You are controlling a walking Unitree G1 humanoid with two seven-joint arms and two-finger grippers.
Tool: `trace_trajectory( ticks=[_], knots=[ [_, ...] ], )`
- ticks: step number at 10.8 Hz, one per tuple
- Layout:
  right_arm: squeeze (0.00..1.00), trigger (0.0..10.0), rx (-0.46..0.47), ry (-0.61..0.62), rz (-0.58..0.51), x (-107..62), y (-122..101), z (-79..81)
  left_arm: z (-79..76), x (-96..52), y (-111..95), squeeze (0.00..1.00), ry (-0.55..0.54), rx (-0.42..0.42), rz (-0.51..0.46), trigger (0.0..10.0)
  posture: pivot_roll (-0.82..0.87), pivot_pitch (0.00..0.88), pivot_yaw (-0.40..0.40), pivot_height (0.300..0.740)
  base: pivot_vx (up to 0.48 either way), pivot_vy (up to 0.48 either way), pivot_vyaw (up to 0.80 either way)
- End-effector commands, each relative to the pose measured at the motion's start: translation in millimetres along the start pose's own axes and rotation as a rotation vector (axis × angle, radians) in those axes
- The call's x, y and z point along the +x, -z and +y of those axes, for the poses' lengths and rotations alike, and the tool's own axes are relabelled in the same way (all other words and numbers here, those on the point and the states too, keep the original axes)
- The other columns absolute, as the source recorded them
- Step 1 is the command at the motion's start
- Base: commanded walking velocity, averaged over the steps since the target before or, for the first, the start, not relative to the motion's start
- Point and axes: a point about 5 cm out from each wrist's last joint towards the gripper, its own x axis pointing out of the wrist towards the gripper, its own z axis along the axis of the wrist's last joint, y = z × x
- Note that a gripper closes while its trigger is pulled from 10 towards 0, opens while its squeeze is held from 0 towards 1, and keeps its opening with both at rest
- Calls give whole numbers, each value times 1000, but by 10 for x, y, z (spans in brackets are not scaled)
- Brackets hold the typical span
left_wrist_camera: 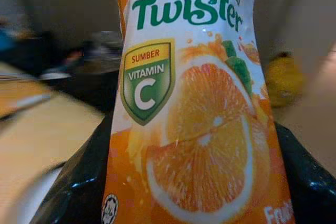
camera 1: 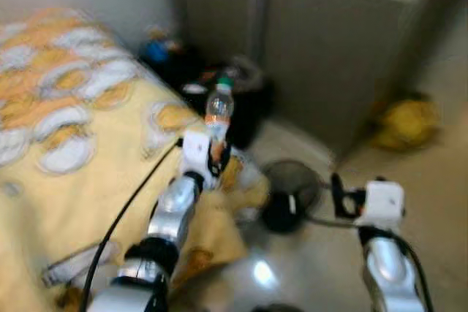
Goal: Clean up the room
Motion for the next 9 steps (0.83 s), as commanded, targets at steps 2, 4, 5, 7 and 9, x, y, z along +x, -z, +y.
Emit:
trace_trajectory(
  ticks=[2,4,5,7,9],
  knots=[
    [0,10000,4,-38,23,-27,82,86,5,-41,33,0,-4,10,1,10000,-61,0,29,740,480,0,-300],
    [0,10000,3,-43,24,-19,93,112,-29,-22,50,0,-30,16,16,10000,-59,0,34,740,480,0,0],
    [0,10000,3,-54,26,-21,101,151,-32,14,51,0,-59,27,40,10000,-61,0,41,740,480,0,0],
    [0,10000,2,-52,35,-55,143,134,-37,20,95,0,-53,38,77,10000,-77,0,57,740,480,0,0],
    [0,10000,1,-46,43,-130,179,118,-120,-7,172,0,7,61,93,10000,-93,0,63,740,480,0,0]
  ],
)
